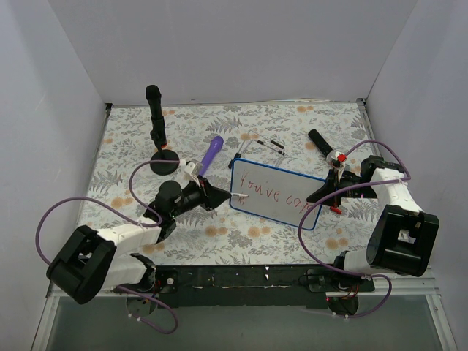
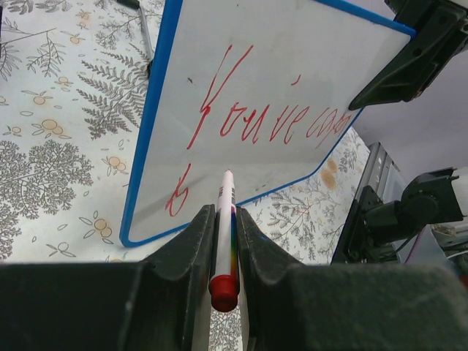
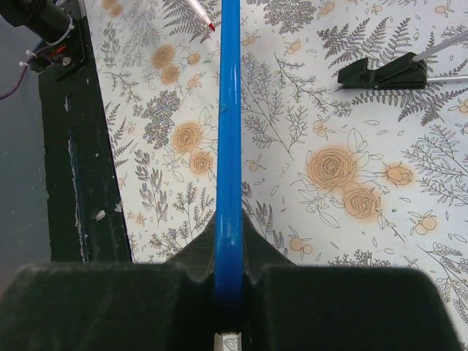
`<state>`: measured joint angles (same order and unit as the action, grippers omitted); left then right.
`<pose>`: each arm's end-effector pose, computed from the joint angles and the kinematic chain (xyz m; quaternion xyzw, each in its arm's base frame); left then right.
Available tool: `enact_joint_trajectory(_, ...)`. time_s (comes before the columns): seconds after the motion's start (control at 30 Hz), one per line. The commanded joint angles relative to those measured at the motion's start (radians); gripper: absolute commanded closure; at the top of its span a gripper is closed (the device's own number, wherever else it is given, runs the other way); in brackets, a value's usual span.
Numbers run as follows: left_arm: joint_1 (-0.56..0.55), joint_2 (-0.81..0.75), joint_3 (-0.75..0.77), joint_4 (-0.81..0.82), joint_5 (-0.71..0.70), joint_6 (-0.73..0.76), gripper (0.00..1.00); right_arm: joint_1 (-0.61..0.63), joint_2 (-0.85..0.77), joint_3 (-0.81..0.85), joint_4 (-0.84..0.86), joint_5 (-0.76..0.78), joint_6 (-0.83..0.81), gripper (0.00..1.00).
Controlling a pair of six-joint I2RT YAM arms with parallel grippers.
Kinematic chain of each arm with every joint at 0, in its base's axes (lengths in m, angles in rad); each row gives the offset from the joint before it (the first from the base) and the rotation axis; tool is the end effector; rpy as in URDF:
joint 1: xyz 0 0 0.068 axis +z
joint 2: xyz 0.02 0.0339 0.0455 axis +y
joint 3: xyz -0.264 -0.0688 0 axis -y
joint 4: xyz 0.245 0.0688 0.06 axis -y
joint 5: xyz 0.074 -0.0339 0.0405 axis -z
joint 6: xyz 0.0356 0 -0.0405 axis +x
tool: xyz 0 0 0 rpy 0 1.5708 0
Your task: Write a sentence on the whiteboard
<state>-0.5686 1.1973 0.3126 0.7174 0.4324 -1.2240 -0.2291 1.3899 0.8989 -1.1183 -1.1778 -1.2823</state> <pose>0.1859 -0.1365 0.1900 -0.1090 0.7508 -0.5948 0.2658 0.2154 -0.0165 0.2230 -0.4086 0.7241 0.4152 0.3692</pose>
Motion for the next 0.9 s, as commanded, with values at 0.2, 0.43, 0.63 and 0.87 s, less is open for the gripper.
enact_joint_trajectory(0.2,0.004,0.053,0.056,0.025,-0.049,0.015,1.0,-0.004,0.001,-0.008,0.017,0.038,-0.022,0.99)
enact_joint_trajectory(0.43,0.004,0.059,0.046,-0.061,-0.061,0.046,1.0,-0.003,0.003,-0.008,0.017,0.038,-0.022,0.99)
enact_joint_trajectory(0.63,0.004,0.087,0.04,-0.091,-0.061,0.057,1.0,-0.004,0.001,-0.008,0.018,0.038,-0.023,0.99)
enact_joint_trajectory(0.87,0.003,0.122,0.049,-0.131,-0.06,0.075,1.0,-0.003,-0.002,-0.009,0.018,0.038,-0.023,0.99)
